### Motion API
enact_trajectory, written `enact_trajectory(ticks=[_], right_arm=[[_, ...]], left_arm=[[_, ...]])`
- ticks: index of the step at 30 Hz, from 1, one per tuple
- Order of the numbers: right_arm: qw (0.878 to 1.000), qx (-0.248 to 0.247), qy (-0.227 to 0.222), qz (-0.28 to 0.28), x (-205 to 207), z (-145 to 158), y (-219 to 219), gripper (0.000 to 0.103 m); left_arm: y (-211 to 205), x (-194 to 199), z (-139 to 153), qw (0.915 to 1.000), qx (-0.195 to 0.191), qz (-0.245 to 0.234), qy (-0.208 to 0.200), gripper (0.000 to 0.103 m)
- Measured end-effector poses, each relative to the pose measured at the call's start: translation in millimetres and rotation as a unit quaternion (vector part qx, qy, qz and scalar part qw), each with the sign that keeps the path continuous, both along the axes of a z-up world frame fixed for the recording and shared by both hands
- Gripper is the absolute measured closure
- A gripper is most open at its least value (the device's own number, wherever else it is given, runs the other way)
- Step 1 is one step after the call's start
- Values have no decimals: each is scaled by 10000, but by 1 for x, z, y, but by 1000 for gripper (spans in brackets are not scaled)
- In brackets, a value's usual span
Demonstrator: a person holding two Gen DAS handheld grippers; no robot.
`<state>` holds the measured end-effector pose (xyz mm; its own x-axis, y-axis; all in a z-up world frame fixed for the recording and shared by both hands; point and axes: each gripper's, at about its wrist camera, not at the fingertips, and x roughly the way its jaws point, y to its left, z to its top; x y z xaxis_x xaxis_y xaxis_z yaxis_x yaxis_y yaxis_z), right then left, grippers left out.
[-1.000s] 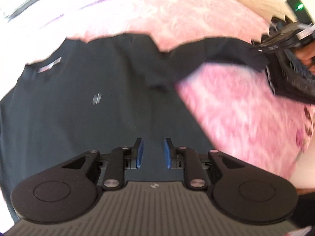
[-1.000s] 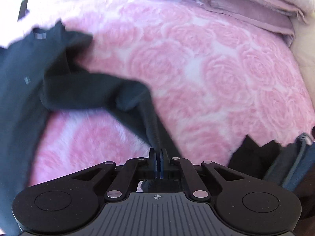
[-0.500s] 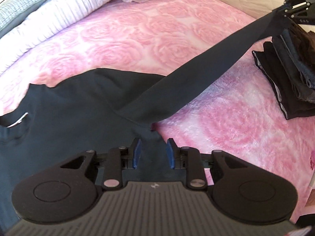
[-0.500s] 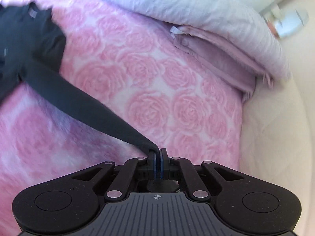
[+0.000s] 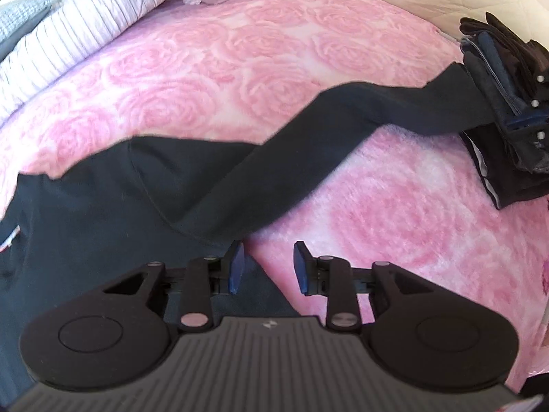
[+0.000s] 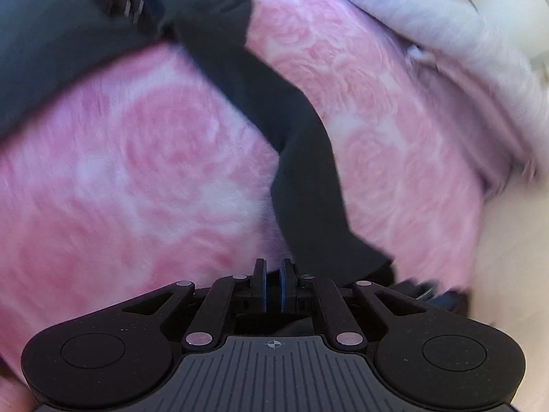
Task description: Fold clothes
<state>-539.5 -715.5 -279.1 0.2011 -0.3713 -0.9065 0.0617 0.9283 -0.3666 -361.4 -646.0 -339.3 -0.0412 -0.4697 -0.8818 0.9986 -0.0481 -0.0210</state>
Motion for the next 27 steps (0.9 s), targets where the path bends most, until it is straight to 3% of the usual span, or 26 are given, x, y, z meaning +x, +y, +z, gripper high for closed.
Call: enact_trajectory(ticks=[3,6,7,8,9,13,16,18,19,20,22,24,26,27], right_arm=[[9948,346,-497,-821,11,22,-36,98],[9912,296,-706,-1081,31,35,-86,94],[9918,282,-632,-1077,37,35,-104,69],[9926,299,-528,-1054,44,30,-122,37],[9933,375,-394,-1015,47,26,-137,30],[9888,1116,453,-880,68,-3,-187,30],[9773,1659,1056,-786,73,-27,-197,30],[9706,1896,1224,-833,73,-41,-201,31],[9670,2013,1309,-857,74,-47,-203,43],[9642,2066,1416,-869,73,-53,-203,68],[9648,1914,1642,-745,74,-63,-201,90],[9654,1891,1701,-577,74,-55,-198,96],[9735,1644,1536,-400,73,-32,-195,100],[9816,1207,1465,-203,72,-19,-190,100]], left_arm=[[-14,2,-5,10000,-19,-24,-75,76],[-27,3,-10,9998,-36,-68,-162,76],[-30,3,-12,9998,-40,-82,-179,76],[-32,2,-14,9998,-44,-88,-190,76],[-34,2,-16,9997,-47,-92,-200,76],[-37,-1,-22,9998,-48,-59,-209,76],[-36,-3,-26,9996,-58,-73,-263,76],[-34,-5,-28,9994,-106,-127,-304,76],[-33,-5,-29,9993,-125,-163,-319,76],[-32,-5,-30,9992,-123,-201,-333,76],[-29,-5,-32,9990,-83,-281,-339,76],[-26,-5,-33,9988,-66,-365,-321,75],[-25,-5,-34,9986,-39,-441,-295,75],[-24,-6,-35,9984,-24,-484,-278,75]])
